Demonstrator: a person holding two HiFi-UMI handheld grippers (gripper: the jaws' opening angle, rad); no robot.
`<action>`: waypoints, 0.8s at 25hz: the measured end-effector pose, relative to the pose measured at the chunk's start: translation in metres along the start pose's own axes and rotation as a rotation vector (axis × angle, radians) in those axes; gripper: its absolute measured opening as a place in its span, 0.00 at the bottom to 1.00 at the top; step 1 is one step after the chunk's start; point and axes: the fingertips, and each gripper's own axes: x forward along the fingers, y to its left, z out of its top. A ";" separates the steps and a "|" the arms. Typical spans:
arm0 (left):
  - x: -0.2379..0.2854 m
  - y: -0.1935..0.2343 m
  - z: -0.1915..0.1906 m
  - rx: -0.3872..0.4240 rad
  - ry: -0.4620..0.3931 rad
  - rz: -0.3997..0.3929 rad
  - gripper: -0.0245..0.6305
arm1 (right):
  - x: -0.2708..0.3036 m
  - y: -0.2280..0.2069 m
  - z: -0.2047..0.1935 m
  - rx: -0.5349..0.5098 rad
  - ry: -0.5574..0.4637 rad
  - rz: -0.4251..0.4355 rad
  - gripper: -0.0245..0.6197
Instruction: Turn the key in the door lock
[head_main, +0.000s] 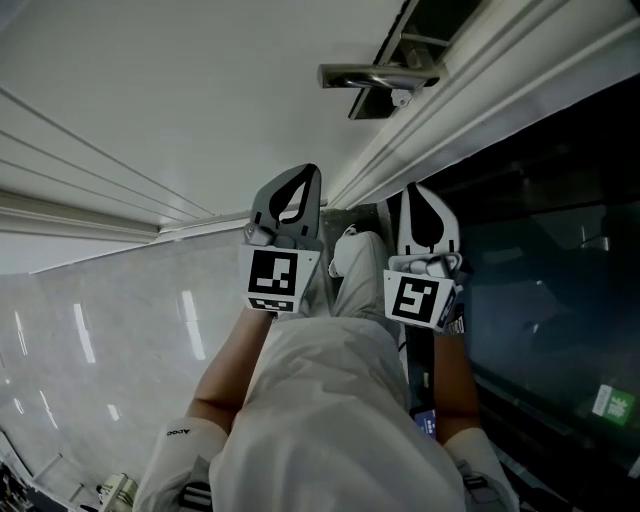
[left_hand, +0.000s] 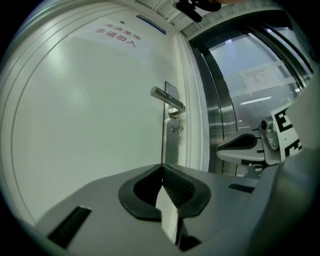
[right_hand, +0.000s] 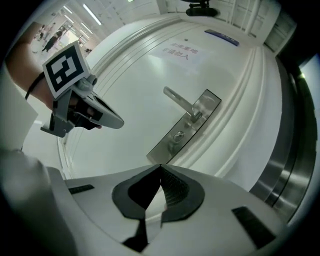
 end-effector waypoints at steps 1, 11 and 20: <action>0.001 0.002 0.002 -0.001 -0.004 0.013 0.05 | 0.004 -0.005 0.005 -0.029 -0.013 -0.008 0.05; 0.014 0.014 0.011 0.013 -0.010 0.055 0.05 | 0.048 -0.042 0.049 -0.296 -0.062 -0.041 0.05; 0.022 0.012 0.021 0.035 -0.015 0.044 0.05 | 0.069 -0.044 0.066 -0.543 -0.074 -0.058 0.19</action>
